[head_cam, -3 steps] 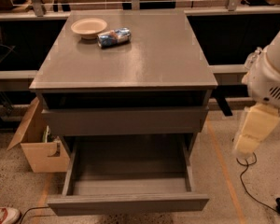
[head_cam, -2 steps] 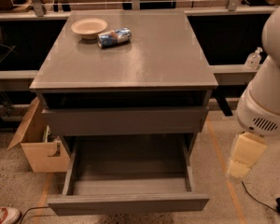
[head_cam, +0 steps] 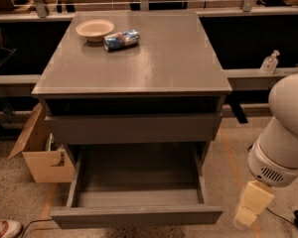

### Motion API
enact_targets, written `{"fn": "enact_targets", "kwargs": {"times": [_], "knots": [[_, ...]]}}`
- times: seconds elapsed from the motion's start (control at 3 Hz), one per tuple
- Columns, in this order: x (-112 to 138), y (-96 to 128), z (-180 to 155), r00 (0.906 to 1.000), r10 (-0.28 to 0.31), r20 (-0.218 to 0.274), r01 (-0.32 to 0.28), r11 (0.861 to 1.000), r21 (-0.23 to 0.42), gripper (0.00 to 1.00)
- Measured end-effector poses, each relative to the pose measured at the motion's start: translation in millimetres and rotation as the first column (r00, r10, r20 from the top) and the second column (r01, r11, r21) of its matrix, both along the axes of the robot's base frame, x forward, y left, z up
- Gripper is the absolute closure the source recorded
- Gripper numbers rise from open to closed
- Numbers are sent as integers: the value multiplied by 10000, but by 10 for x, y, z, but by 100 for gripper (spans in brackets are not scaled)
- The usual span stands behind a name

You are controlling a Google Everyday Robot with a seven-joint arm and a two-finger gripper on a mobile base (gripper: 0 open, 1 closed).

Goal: Close middle drawer

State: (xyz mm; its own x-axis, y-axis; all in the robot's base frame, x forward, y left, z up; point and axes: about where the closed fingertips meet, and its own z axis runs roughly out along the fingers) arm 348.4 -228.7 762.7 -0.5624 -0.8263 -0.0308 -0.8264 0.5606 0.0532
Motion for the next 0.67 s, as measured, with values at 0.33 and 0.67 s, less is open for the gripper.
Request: {"fn": "enact_targets", "kwargs": {"times": [0.33, 0.67], "knots": [[0, 0, 0, 10000, 0, 1, 0, 10000, -1, 0], [-17, 5, -106, 9998, -106, -194, 108, 9999, 114, 0]]}}
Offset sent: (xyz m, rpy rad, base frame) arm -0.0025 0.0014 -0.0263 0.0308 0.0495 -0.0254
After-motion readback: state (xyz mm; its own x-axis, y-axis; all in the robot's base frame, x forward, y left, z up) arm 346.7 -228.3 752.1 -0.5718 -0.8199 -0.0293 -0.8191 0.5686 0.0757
